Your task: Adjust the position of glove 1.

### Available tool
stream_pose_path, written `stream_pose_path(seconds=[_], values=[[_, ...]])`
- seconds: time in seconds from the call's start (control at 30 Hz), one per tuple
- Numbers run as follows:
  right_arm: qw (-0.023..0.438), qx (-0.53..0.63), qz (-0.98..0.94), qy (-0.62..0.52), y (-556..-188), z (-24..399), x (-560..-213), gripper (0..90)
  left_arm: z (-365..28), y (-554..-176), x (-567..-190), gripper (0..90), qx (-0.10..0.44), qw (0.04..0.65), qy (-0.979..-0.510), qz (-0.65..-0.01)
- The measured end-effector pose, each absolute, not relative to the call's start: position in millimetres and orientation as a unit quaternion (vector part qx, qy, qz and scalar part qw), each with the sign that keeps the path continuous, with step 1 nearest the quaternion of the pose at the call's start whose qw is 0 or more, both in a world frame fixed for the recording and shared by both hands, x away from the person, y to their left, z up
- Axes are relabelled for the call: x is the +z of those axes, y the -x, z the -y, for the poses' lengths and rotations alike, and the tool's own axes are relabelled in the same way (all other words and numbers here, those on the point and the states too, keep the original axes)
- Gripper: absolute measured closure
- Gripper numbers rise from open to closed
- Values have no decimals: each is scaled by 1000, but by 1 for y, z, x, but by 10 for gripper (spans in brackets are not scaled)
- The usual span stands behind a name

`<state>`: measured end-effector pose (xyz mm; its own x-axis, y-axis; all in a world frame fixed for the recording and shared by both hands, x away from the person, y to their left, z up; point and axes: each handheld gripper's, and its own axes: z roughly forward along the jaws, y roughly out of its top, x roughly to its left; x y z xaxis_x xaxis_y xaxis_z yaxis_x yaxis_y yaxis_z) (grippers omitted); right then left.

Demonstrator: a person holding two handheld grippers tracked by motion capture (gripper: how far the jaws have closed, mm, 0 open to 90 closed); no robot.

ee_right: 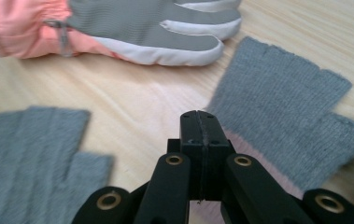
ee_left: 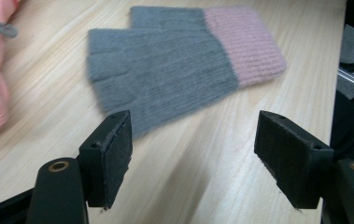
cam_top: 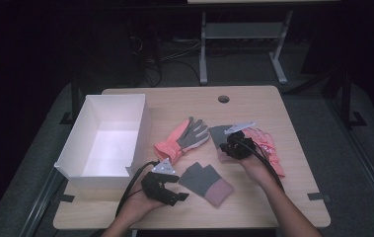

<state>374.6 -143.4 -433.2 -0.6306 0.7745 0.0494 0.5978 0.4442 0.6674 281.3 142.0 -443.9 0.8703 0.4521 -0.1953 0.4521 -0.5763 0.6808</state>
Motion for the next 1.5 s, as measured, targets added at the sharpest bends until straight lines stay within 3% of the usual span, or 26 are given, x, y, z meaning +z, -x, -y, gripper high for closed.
stream_pose_path(seconds=[0.47, 1.43, 1.5], values=[[119, 296, -848, -423, -378, 146, -450, 900, -141, -288, -451, 255, 3, 378, -890, -255], [86, 290, -877, -374, -319, 168, -443, 900, -145, -289, -449, 188, 13, 379, -885, -270], [91, 306, -870, -376, -321, 169, -437, 858, -147, -289, -448, 187, 15, 380, -884, -271]])
